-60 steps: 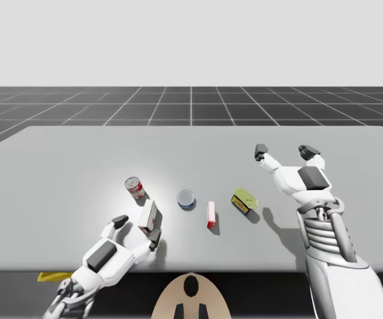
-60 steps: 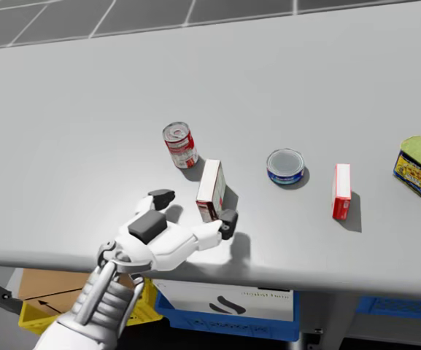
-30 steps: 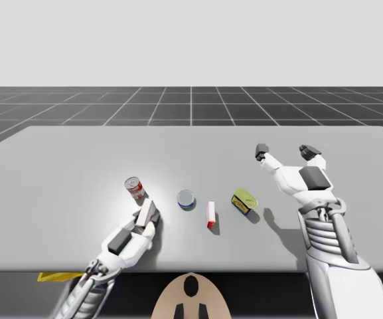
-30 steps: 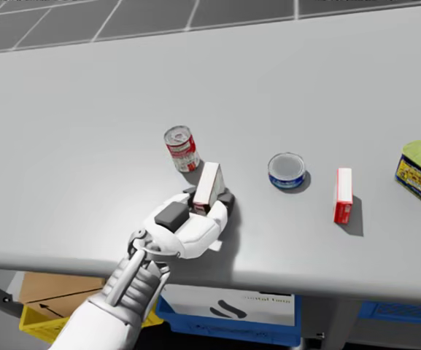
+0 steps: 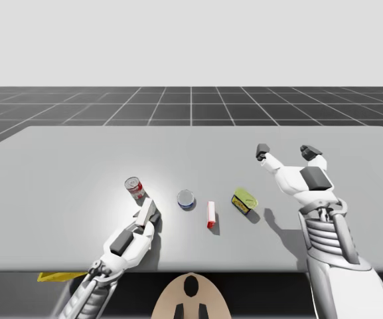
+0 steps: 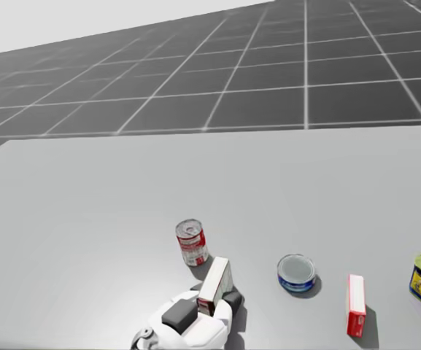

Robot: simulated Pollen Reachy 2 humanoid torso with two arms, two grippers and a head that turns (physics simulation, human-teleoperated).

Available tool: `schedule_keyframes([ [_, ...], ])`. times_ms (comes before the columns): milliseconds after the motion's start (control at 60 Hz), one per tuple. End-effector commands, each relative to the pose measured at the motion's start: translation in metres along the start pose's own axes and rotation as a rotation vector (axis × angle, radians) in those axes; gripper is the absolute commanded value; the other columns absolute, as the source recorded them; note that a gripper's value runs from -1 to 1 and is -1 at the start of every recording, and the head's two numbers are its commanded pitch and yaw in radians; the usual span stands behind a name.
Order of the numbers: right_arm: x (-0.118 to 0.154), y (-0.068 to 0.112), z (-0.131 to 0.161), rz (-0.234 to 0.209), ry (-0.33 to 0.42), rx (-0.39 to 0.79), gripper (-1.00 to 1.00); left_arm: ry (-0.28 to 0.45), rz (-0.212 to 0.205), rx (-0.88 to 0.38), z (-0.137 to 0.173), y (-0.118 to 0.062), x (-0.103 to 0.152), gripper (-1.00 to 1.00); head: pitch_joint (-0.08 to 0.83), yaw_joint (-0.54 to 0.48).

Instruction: Lift the pudding box off the table.

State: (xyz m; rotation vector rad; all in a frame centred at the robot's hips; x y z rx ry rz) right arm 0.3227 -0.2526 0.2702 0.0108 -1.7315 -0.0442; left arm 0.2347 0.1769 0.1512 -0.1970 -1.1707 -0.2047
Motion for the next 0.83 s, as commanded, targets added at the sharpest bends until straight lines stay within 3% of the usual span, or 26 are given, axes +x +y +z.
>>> schedule_keyframes([
  [17,0.000,-0.001,0.000,-0.001,0.000,-0.001,-1.00,0.006,0.040,-0.013,-0.001,-0.011,-0.003,1.00,0.360,0.28],
  [250,0.000,-0.003,-0.001,-0.004,0.002,-0.002,-1.00,-0.006,0.042,-0.012,0.003,-0.011,0.005,1.00,0.311,0.29],
  [483,0.001,-0.005,-0.002,-0.008,0.007,0.000,-1.00,-0.115,-0.017,-0.007,0.031,-0.002,0.061,1.00,0.302,0.30],
  [700,-0.001,-0.007,-0.002,0.003,0.021,0.030,-1.00,-0.270,-0.171,0.066,0.056,0.010,0.121,1.00,0.296,0.30],
  [833,-0.002,-0.007,-0.001,0.027,0.025,0.050,-1.00,-0.387,-0.230,0.114,0.078,0.015,0.169,1.00,0.288,0.30],
])
